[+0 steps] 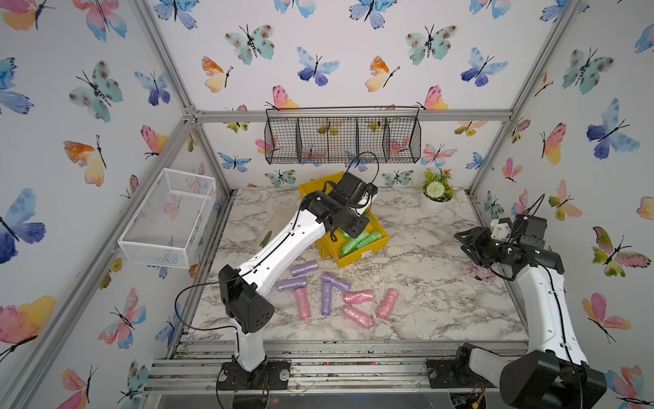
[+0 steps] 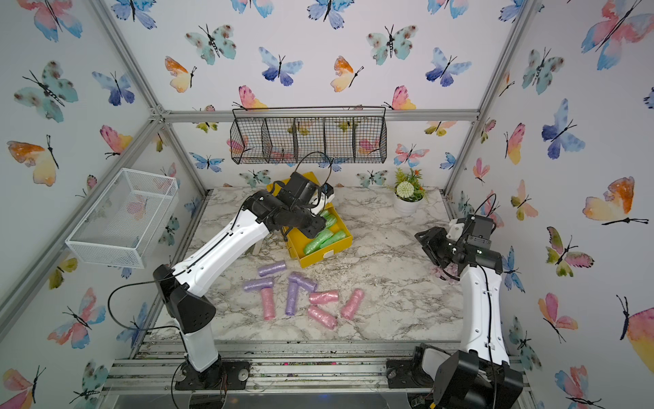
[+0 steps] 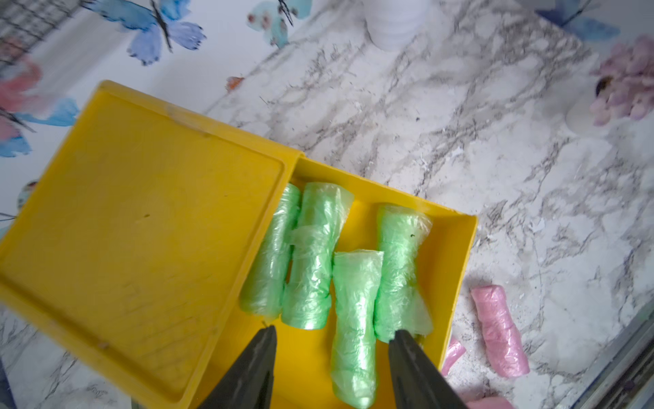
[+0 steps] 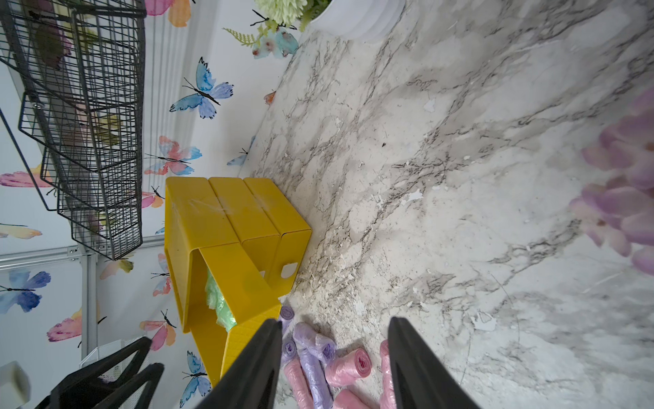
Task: Sort the rolls of trash bags by color and place them into the drawer
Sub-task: Place the roll of trash bags in the drawer, then close the drawer in the storage box.
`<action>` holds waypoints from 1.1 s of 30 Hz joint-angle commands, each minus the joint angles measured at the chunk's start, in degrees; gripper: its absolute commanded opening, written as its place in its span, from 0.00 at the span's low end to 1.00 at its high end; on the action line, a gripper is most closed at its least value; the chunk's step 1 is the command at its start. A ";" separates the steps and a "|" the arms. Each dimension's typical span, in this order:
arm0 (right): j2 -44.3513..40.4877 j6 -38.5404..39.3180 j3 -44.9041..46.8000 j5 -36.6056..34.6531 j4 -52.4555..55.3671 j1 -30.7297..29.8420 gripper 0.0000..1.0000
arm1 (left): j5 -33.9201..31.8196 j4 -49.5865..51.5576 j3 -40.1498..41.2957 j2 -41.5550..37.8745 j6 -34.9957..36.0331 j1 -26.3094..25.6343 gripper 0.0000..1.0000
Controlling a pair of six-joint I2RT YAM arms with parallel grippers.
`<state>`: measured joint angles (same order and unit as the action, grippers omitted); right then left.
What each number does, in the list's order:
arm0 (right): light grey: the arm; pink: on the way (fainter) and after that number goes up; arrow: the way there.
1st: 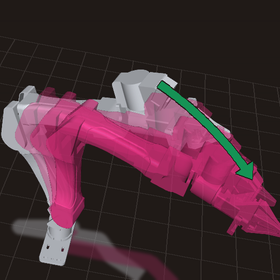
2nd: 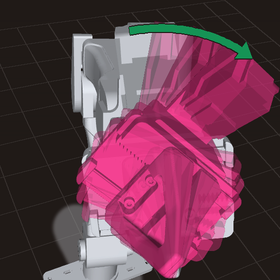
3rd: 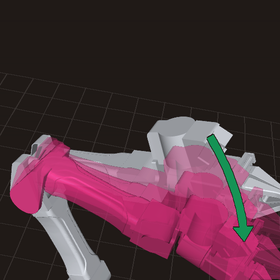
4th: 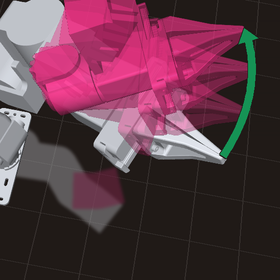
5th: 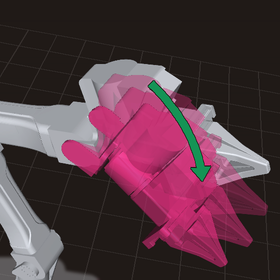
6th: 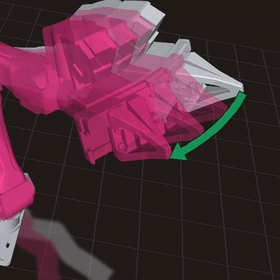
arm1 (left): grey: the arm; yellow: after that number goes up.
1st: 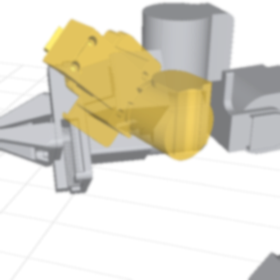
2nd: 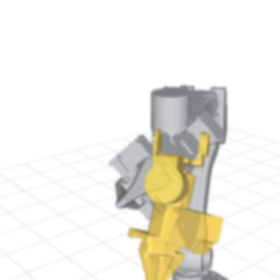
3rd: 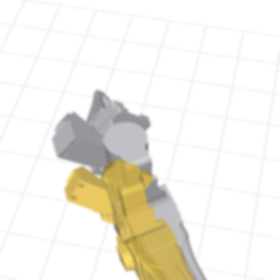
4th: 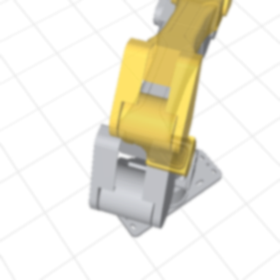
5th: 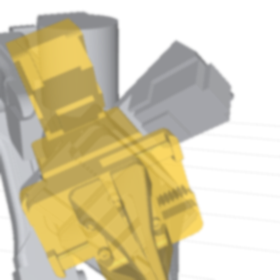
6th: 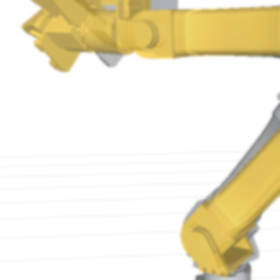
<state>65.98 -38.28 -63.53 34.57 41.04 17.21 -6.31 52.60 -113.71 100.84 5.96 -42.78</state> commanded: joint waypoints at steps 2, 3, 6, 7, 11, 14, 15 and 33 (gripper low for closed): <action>-1.39 1.72 -2.46 2.27 -1.25 0.20 0.55 | -6.05 -11.37 6.01 -11.12 -4.51 2.60 0.71; -1.49 1.63 -2.48 2.74 -1.52 0.25 0.55 | -5.49 -12.62 7.04 -12.65 -6.44 4.44 0.74; -1.80 1.74 -2.61 5.49 -2.88 0.22 0.56 | -2.86 -13.76 9.50 -15.41 -13.30 11.71 0.78; -1.84 2.12 -2.87 5.98 -3.04 0.22 0.56 | -1.06 -13.61 10.31 -15.88 -15.36 14.52 0.78; -2.06 2.86 -3.12 8.37 -4.31 0.20 0.57 | 6.69 -14.08 13.54 -16.07 -21.07 23.90 0.78; -2.25 2.69 -2.92 9.40 -5.35 0.22 0.58 | 14.11 -16.31 16.22 -14.79 -23.86 29.28 0.76; -2.12 2.84 -3.00 9.09 -5.06 0.22 0.58 | 17.03 -17.22 17.03 -14.00 -24.65 30.74 0.74; -7.75 5.32 3.33 9.46 -4.95 -4.31 0.62 | 29.54 -20.42 9.43 4.13 -33.56 33.82 0.69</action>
<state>59.94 -34.92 -61.23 42.92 35.92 13.74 20.95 32.56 -102.13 103.63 -26.09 -9.32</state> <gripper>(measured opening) 0.619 0.692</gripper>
